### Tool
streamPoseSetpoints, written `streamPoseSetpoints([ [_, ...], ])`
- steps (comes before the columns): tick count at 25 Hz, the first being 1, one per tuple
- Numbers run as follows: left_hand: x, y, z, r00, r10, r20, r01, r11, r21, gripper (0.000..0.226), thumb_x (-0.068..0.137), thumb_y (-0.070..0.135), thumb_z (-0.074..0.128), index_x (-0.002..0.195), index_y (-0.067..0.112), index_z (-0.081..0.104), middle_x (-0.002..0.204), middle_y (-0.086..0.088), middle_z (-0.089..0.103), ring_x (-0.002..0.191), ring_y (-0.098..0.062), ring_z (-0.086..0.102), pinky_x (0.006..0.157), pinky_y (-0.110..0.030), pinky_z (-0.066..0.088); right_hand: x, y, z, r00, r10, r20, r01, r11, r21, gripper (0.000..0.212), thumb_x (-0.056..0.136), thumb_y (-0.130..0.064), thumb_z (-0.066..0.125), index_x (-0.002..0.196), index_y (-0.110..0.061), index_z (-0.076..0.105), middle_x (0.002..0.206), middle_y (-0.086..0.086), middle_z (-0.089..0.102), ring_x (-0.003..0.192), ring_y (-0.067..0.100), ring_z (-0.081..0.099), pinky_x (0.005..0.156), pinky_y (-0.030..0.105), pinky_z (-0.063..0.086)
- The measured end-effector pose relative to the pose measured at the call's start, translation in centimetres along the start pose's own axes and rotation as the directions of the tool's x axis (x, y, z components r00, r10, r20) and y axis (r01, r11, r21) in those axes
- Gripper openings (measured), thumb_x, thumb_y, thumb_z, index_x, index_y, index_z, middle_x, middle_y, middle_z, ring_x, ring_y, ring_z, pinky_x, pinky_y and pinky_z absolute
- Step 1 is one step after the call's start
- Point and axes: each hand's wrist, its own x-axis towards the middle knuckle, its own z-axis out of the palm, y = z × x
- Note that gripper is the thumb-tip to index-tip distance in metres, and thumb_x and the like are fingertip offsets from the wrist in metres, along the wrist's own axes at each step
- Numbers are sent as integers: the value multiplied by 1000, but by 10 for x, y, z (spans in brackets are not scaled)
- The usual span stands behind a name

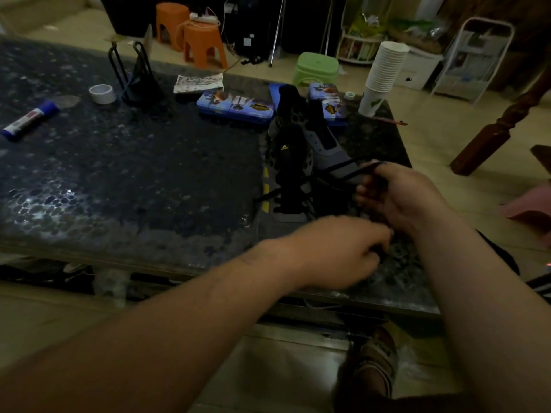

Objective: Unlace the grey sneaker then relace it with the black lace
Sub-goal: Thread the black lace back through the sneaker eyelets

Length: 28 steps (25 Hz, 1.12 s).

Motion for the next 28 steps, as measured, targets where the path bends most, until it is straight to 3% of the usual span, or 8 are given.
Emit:
streamPoseSetpoints([
  [3,12,0,32,1000,4,-4,-3,978,210,19,101,21,50,118,20,57,113,-5,64,107,-30,61,86,-42,40,1,-13,-6,999,-1,-48,4,998,60,24,105,-26,48,107,-16,70,79,-1,67,73,13,67,68,28,58],
  [7,40,-3,43,987,-62,-152,95,971,220,32,91,10,60,123,14,55,119,-10,61,110,-35,60,84,-44,43,0,-16,-10,968,-167,-186,131,972,-195,23,103,-26,50,106,-20,72,75,-1,61,61,11,59,60,28,49],
  [12,42,6,40,989,146,-31,-126,931,342,45,89,14,63,134,17,63,154,-9,45,139,-33,42,97,-48,50,-6,-27,-20,924,-261,-279,214,959,-188,29,106,-36,51,95,-18,71,50,-7,52,45,11,50,50,29,39],
  [14,29,12,22,946,200,-256,-93,923,374,25,90,21,61,113,14,68,124,-10,60,112,-32,55,83,-48,53,-11,-32,-18,959,-235,-160,240,971,13,20,105,-13,50,100,-14,69,61,-4,66,57,11,64,60,28,48],
  [17,15,-6,-21,777,-33,-629,209,956,208,30,91,35,61,115,17,62,112,-5,59,104,-28,54,85,-44,48,-21,-40,-8,956,-283,78,258,935,243,24,100,1,50,109,-10,69,86,4,75,83,19,73,77,29,57],
  [23,11,-53,-70,806,-407,-431,288,904,-315,10,104,30,60,107,24,67,96,10,71,83,-3,63,77,-27,48,-38,-44,5,911,-321,259,169,863,477,25,107,-12,44,122,-13,63,75,-3,63,76,14,68,83,34,60],
  [26,11,-67,-80,891,-333,-308,305,942,-137,36,99,45,63,133,33,60,128,8,56,113,-15,54,100,-36,47,-39,-46,-2,908,-305,287,132,858,496,28,102,-5,39,117,-14,62,78,-2,59,59,7,50,56,20,46],
  [28,10,-71,-82,921,-298,-250,320,946,49,27,98,50,63,123,40,65,132,11,51,125,-22,45,111,-55,37,-39,-47,-5,881,-313,354,110,864,491,24,94,-9,42,103,-16,63,84,0,60,58,8,39,48,18,31],
])
